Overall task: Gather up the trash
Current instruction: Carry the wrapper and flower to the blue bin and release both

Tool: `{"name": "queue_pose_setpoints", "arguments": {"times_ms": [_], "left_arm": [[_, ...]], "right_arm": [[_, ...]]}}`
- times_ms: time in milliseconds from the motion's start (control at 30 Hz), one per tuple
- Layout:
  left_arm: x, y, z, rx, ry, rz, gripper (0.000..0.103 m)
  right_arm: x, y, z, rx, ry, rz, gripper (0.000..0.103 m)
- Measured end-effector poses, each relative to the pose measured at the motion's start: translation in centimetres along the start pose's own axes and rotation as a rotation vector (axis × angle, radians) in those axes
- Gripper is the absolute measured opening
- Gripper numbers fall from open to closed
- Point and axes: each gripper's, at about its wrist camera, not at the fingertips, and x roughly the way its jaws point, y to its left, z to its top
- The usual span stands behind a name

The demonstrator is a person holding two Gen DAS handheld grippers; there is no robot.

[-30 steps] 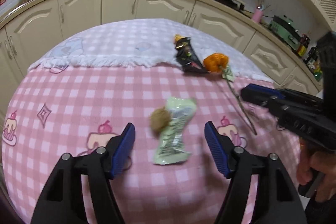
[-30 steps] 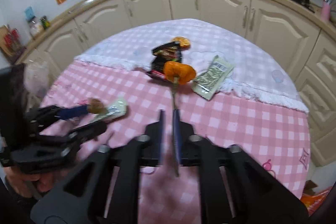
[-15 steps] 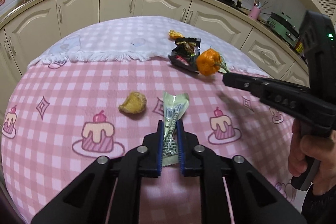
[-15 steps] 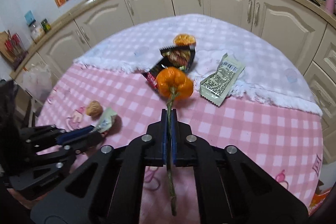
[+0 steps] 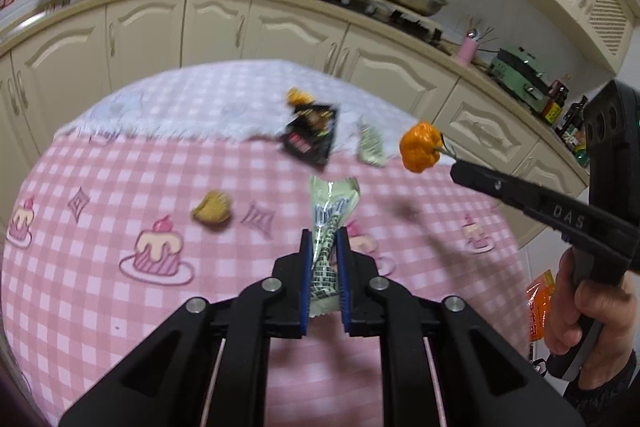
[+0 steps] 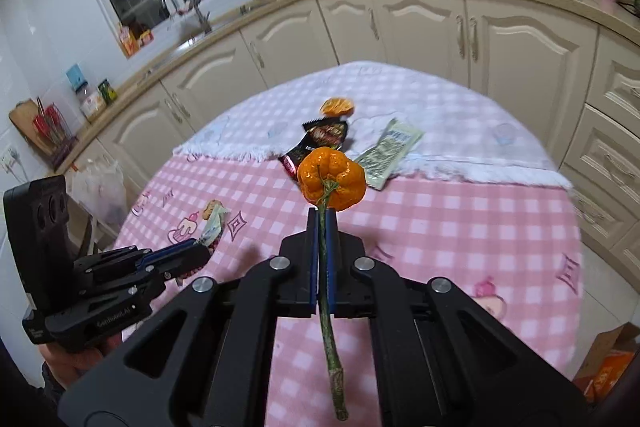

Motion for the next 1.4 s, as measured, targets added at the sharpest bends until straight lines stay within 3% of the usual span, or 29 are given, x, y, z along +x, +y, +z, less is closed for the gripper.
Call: {"name": "queue_pose_setpoints", "arguments": {"times_ms": [200,300,500,567,767,1033,1067,1100,1133,1167,1200,1400], "left_arm": [[-0.6,-5.9,1.5,0.052,-0.034,-0.102,0.011],[0.2,-10.2,1.9,0.090,-0.020,-0.177,0.011],[5.1,-21.7,0.4,0.193,0.098,-0.333,0.011],[7.6,-24.7,-0.6,0.212,0.160,-0.360,0.011],[16.5,-32.9,-6.0,0.310,0.364,-0.354,0.011],[25.1,-35.7,-10.9,0.379,0.549,-0.295,0.014],[25.7,-35.9,-11.3,0.396,0.560,-0.282,0.018],[26.1,-36.2,-11.5,0.414,0.559,-0.259,0.039],[26.3,-36.3,-11.5,0.417,0.552,-0.239,0.065],[26.2,-36.1,-11.3,0.416,0.510,-0.188,0.077],[25.9,-35.9,-11.1,0.412,0.483,-0.178,0.092],[24.5,-35.4,-10.0,0.374,0.438,-0.197,0.097]], "right_arm": [[-6.7,-3.0,-0.5,0.038,-0.116,-0.031,0.003],[-11.1,-6.5,-1.7,0.077,-0.175,-0.096,0.003],[-15.9,-17.1,-6.9,0.277,-0.167,-0.274,0.003],[-16.3,-20.6,-9.3,0.346,-0.135,-0.334,0.003],[-13.6,-29.2,-16.5,0.535,0.002,-0.380,0.004],[-9.4,-36.0,-22.5,0.701,0.115,-0.341,0.005],[-9.2,-36.5,-22.9,0.728,0.116,-0.338,0.012],[-9.1,-37.3,-23.6,0.770,0.115,-0.336,0.055],[-9.3,-37.7,-23.9,0.789,0.111,-0.355,0.081],[-9.6,-38.0,-24.5,0.807,0.091,-0.398,0.093],[-9.7,-38.1,-24.7,0.818,0.076,-0.390,0.094],[-11.3,-37.4,-25.2,0.850,0.033,-0.424,0.097]]}}
